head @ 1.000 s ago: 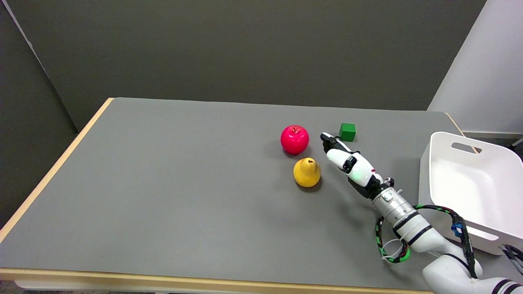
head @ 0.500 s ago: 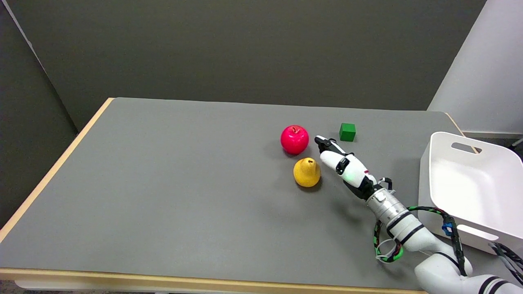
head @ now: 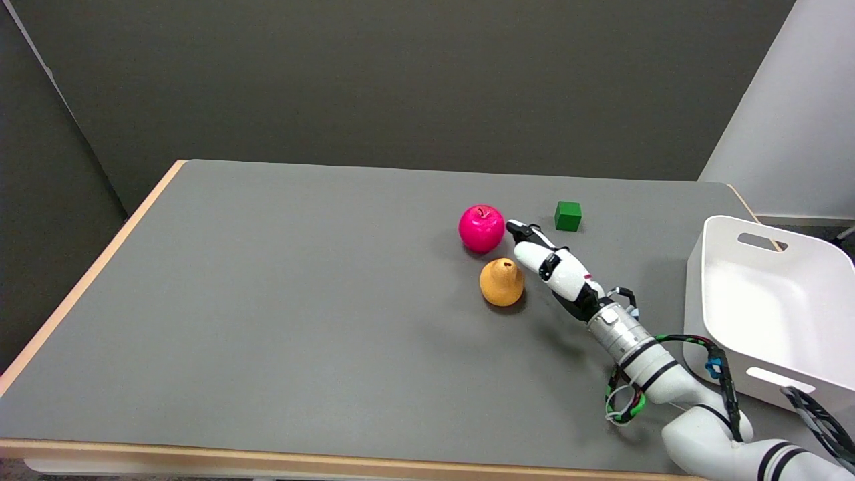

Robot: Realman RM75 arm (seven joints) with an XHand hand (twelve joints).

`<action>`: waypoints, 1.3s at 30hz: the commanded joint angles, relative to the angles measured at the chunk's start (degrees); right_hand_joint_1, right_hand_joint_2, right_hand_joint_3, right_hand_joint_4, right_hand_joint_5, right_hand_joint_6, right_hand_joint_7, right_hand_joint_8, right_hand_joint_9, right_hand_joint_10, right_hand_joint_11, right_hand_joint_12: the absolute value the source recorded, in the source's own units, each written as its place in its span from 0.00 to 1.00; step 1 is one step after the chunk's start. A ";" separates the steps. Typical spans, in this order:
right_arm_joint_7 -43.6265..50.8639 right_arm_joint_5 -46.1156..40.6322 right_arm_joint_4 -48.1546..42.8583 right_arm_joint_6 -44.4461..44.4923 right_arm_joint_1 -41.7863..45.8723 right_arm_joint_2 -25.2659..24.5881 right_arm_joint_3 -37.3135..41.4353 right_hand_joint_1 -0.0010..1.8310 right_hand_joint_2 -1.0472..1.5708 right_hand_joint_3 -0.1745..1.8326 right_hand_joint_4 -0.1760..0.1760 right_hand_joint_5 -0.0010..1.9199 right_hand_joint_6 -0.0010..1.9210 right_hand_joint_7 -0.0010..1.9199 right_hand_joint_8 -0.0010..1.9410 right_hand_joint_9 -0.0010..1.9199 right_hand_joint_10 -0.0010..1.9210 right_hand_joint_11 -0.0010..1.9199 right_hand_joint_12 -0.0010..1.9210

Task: Pick up the yellow pear.

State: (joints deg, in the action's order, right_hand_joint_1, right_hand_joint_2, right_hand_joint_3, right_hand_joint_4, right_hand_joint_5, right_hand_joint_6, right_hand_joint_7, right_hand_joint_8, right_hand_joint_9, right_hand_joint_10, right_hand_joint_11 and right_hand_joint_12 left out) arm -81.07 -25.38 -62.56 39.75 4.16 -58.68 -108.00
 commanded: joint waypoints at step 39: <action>-3.83 4.03 7.51 3.24 -6.68 -2.08 -6.39 0.08 0.69 0.53 0.36 0.02 0.14 0.00 0.05 0.00 0.01 0.00 0.00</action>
State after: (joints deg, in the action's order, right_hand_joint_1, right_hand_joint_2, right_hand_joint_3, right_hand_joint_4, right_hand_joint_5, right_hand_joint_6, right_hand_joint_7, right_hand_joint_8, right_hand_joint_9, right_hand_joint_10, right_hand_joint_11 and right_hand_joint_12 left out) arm -84.08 -23.53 -56.47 40.43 -2.36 -60.60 -113.36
